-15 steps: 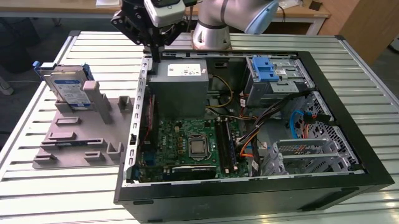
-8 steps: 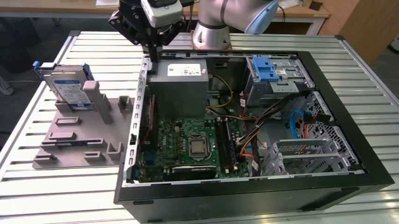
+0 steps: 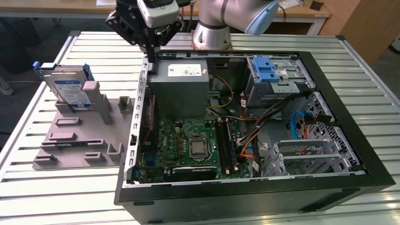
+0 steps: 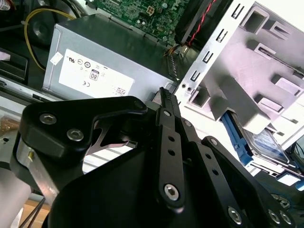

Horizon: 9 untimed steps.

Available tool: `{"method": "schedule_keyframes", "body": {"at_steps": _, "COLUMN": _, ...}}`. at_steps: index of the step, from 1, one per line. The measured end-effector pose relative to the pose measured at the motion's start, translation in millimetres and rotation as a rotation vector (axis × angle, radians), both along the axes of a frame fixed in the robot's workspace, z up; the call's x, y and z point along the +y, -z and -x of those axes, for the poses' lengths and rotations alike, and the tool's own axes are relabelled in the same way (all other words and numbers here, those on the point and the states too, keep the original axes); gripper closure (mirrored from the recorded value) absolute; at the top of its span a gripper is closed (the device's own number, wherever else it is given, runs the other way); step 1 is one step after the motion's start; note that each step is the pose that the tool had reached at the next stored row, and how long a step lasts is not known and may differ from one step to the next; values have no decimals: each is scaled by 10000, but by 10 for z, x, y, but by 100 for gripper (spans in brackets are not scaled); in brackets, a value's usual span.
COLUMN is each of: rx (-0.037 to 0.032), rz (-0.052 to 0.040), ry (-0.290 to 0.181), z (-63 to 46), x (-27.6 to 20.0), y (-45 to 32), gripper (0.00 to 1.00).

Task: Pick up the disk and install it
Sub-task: 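Reach for the disk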

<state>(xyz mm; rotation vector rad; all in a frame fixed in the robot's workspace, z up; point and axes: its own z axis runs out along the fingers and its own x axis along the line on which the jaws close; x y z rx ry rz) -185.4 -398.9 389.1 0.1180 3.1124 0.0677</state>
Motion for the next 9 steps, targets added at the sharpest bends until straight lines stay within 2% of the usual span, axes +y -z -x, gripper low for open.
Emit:
{"method": "schedule_keyframes", "body": {"at_steps": 3, "rx": 0, "rz": -1, "ry": 0, "z": 37, "x": 7, "y": 2, "gripper": 89}}
{"method": "schedule_keyframes", "body": {"at_steps": 9, "rx": 1, "rz": 1, "ry": 1, "z": 127, "x": 84, "y": 3, "gripper": 89}}
